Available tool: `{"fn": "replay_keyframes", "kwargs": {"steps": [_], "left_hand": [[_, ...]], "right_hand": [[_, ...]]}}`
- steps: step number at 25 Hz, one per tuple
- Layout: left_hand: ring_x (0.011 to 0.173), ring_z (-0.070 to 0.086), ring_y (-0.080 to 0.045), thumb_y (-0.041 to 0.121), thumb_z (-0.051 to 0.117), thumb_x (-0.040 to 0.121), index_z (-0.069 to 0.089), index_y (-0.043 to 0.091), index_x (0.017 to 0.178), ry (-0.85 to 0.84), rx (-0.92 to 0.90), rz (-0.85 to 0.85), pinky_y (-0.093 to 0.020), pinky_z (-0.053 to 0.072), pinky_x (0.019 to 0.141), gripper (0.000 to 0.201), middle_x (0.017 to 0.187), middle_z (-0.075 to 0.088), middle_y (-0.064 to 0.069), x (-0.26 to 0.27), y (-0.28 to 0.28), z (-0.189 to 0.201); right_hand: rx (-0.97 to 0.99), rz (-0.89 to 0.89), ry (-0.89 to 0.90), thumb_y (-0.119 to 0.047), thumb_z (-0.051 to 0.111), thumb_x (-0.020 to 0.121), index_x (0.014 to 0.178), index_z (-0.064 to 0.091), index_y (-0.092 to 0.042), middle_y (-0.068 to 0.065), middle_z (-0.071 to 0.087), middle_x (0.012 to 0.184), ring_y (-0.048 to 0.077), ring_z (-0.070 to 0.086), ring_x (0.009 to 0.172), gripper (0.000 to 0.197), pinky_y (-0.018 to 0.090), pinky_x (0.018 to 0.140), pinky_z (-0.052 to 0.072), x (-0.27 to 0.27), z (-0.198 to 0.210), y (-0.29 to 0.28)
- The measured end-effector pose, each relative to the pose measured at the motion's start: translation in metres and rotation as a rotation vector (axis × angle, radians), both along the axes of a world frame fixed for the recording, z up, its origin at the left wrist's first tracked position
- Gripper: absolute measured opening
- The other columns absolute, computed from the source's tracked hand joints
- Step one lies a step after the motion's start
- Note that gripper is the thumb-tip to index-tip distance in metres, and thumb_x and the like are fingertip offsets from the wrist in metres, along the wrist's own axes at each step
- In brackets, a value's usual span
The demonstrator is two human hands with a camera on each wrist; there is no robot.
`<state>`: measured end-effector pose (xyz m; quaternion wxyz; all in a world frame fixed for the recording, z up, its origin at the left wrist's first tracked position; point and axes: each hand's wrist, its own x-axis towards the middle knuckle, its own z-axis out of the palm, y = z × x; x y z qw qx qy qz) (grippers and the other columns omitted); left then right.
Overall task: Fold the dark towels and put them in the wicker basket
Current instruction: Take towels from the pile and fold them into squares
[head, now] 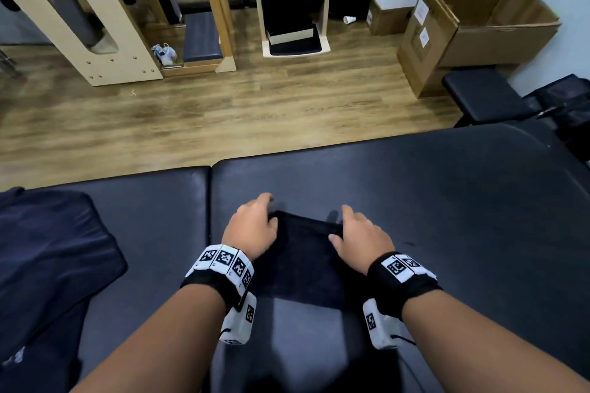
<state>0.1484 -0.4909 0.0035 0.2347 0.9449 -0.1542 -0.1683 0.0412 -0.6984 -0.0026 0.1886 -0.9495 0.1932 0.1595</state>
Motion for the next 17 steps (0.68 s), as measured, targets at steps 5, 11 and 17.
{"fn": "replay_keyframes", "kwargs": {"steps": [5,11,17], "left_hand": [[0.108,0.060,-0.032,0.047,0.067,0.083,0.044,0.020,0.118,0.093,0.274,-0.068,-0.044,0.053,0.086,0.050,0.118,0.055,-0.003,-0.028,0.004,-0.021],[0.106,0.063,-0.035,0.052,0.066,0.084,0.055,0.011,0.107,0.207,0.258,0.131,-0.039,0.051,0.089,0.048,0.113,0.065,-0.012,-0.027,0.008,-0.038],[0.097,0.065,-0.031,0.056,0.073,0.074,0.061,0.015,0.087,0.341,0.158,0.207,-0.034,0.053,0.082,0.045,0.100,0.069,-0.008,-0.052,0.025,-0.048]], "right_hand": [[0.014,-0.034,0.033,-0.051,0.057,0.093,0.123,0.043,-0.021,0.006,0.060,0.118,0.036,0.063,0.104,0.045,0.042,0.079,0.052,-0.013,-0.022,0.007],[0.019,-0.225,0.063,-0.055,0.043,0.098,0.105,0.057,-0.012,0.016,0.068,0.110,0.040,0.064,0.102,0.045,0.040,0.078,0.048,0.009,-0.024,-0.006],[0.311,-0.410,0.143,-0.046,0.067,0.079,0.102,0.063,-0.015,0.004,0.068,0.104,0.030,0.064,0.106,0.038,0.031,0.081,0.051,-0.041,-0.036,0.017]]}}
